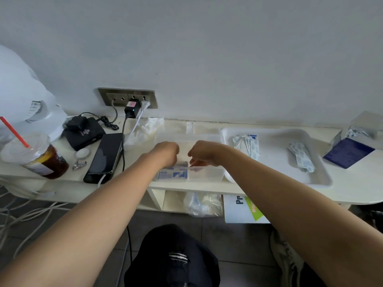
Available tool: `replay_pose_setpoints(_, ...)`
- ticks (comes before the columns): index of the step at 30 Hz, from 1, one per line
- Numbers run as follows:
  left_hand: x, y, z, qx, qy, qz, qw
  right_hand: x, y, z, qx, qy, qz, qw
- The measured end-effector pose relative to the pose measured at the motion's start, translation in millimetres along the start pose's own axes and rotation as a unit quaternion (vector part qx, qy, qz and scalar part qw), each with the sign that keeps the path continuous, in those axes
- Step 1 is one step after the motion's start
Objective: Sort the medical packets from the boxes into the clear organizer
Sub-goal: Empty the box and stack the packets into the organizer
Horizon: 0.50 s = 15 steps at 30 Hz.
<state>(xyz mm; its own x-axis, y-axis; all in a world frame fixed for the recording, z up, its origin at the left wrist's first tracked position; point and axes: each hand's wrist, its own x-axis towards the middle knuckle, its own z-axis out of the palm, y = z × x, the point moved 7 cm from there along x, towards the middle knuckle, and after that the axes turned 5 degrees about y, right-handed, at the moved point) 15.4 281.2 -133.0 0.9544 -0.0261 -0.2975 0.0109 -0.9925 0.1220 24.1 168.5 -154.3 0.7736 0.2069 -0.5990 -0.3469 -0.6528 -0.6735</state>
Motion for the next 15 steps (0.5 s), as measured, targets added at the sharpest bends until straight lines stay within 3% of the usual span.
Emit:
replay_pose_setpoints(4, 8, -1, 12, 0.058, -0.064, 0.001, 0.996, 4, 4, 6, 0.047, -0.031, 0.027, 0.998)
replay_pose_setpoints(11, 17, -4, 19, 0.078, -0.088, 0.006, 0.993, 5, 4, 8, 0.053, -0.042, 0.025, 0.997)
replay_pose_setpoints(15, 17, -2, 6, 0.061, -0.032, 0.010, 0.998, -5, -6, -8, 0.049, -0.006, -0.046, 0.998)
